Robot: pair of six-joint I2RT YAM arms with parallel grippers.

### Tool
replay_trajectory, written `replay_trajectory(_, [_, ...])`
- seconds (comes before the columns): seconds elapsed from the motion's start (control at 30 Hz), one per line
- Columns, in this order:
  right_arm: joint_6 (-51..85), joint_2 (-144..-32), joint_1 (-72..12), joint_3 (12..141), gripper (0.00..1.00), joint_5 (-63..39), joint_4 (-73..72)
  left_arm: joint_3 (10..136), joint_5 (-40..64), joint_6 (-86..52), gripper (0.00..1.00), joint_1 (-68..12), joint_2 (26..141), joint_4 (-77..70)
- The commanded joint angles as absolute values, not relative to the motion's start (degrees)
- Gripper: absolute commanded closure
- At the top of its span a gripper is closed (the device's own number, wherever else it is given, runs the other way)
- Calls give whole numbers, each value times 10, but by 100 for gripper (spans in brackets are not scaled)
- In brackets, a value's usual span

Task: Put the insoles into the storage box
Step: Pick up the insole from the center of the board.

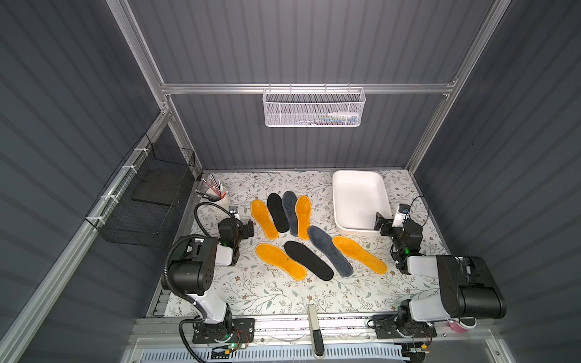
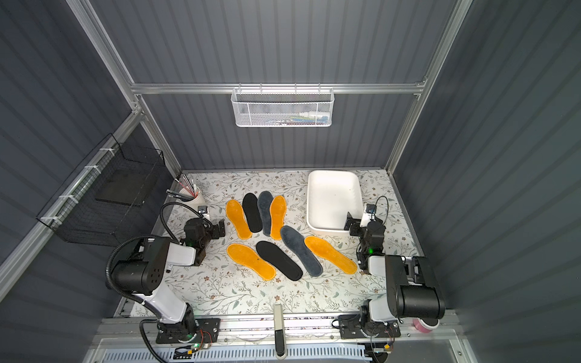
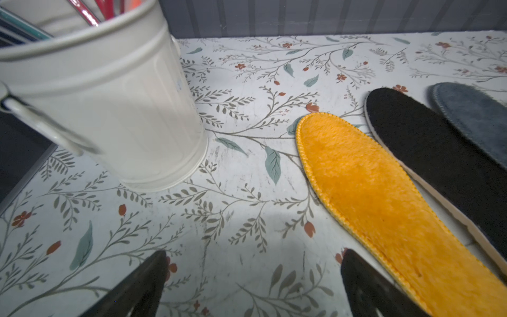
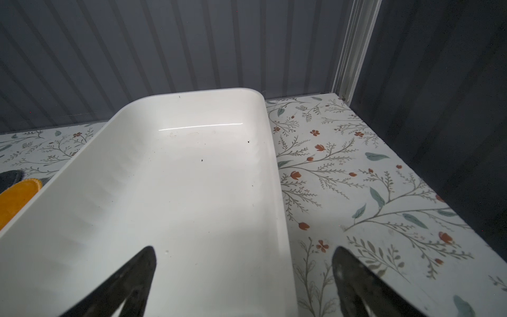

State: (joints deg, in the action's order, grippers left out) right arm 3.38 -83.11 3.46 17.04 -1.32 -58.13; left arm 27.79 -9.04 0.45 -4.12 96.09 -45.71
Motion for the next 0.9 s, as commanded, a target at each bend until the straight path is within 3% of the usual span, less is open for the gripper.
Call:
replay_trajectory(0.0, [32, -830, 38, 144, 1, -5, -640, 310, -122, 0, 0, -38, 906, -390])
replay_trajectory(0.2, [33, -783, 38, 146, 1, -3, -595, 337, -130, -53, 0, -39, 844, -298])
replay_trajectory(0.43, [44, -650, 37, 180, 1, -10, -440, 462, -69, -165, 0, -53, 879, -98])
replay_trajectory(0.63, [105, -574, 34, 292, 1, -99, -221, 468, -150, -192, 0, -116, 874, -54])
replay_trajectory(0.87, [147, -625, -4, 464, 1, -228, 35, 475, -155, -239, 0, -134, 876, 2])
